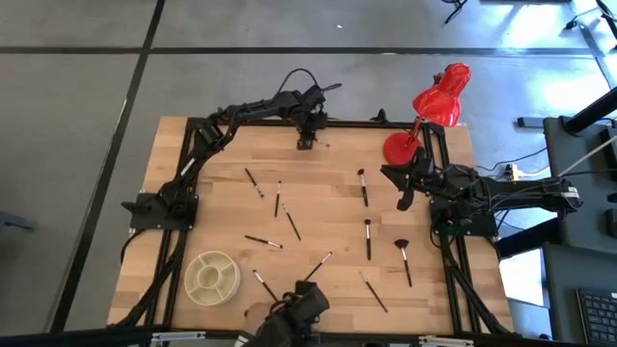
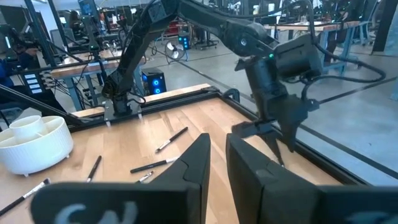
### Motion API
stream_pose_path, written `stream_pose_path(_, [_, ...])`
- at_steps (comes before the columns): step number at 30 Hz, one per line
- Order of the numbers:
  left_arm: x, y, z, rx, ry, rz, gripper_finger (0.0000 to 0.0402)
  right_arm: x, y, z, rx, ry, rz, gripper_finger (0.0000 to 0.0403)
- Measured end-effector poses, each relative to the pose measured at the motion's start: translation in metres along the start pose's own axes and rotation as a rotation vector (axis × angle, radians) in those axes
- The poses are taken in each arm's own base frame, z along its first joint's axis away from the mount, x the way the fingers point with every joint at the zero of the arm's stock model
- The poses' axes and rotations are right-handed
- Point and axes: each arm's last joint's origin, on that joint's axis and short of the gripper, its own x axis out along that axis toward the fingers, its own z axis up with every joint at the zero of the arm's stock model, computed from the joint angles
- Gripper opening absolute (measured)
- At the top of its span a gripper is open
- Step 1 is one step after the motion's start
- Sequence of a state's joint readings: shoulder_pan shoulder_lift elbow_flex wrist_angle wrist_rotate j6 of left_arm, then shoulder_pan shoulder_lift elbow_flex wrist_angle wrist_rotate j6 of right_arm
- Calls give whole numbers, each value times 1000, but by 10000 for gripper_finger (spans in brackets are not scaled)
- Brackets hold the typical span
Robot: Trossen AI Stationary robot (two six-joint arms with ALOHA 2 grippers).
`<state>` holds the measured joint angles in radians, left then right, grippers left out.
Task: Put items in baskets/containers
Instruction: Put the black eyeshadow brush into the white organizer
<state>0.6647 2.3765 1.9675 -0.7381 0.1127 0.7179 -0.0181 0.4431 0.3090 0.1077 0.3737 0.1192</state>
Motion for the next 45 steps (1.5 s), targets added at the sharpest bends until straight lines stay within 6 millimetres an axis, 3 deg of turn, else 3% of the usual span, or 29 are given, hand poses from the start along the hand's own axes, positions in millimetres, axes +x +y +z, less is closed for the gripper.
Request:
stream_pose_path(11, [15, 0, -8, -13, 0, -58, 134, 1, -3, 0, 9, -2, -29, 53])
stream_pose_path(24, [13, 9, -22, -167, 40, -77, 14, 1, -4, 0, 31, -4, -34, 53])
stream_pose_path(33, [9, 7, -19, -271, 58, -61, 39, 1, -4, 0, 35, -4, -34, 53])
stream_pose_path(37, [-17, 2, -13, -336, 24, -129, 30, 1, -5, 1, 65, -17, -50, 53])
stream_pose_path(40, [-48, -3, -4, -369, -47, -224, 19, 6, -9, 4, 172, -71, -202, 53])
stream_pose_path(45, [-91, -22, 3, -407, -148, -362, 19, 28, -18, -18, 279, 5, -403, 53])
